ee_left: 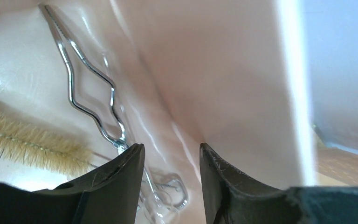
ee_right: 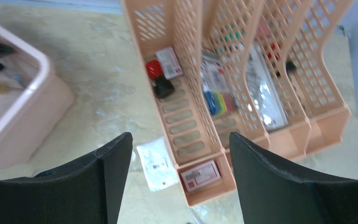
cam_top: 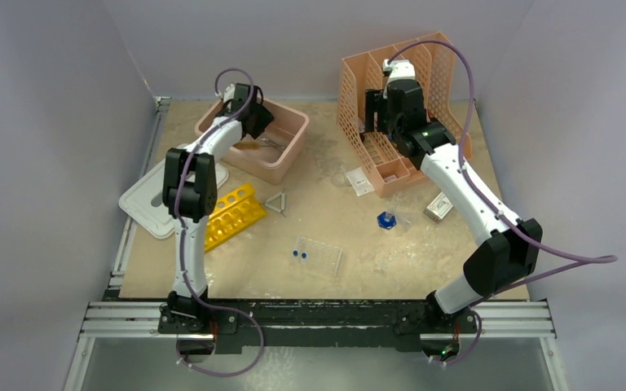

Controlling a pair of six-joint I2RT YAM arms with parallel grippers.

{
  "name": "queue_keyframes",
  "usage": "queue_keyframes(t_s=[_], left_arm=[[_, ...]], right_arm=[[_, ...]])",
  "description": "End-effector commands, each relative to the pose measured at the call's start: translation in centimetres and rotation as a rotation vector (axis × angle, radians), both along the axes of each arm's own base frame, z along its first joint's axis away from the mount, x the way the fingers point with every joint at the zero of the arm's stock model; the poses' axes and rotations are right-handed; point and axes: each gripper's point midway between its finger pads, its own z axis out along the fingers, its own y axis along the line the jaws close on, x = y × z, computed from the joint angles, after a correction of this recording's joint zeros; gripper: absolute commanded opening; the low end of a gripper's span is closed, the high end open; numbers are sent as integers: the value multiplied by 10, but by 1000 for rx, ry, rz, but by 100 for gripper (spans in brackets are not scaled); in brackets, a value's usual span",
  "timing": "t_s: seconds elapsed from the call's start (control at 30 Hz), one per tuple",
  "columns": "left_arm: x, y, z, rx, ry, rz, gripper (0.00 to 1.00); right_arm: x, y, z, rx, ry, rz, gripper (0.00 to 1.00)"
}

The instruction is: Organize the chemistry lab equipment

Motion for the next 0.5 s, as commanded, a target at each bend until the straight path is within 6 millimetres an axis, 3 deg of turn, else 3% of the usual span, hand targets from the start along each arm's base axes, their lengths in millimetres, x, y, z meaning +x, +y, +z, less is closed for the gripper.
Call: queue_keyframes(t_s=[0.0, 0.23, 0.33, 0.47], left_arm=[[-4, -1, 107, -11, -193, -56, 47], [-51, 4, 175, 66, -301, -34, 48], [-73, 4, 206, 91, -370, -43, 48], [-93, 5, 220, 120, -407, -68, 49]], right_arm=[[-23, -41, -10, 21, 62, -228, 79], [-78, -72, -60, 62, 242, -393, 84], [-106, -80, -93, 31, 358, -421, 83], [-133, -71, -129, 67, 451, -353, 80]])
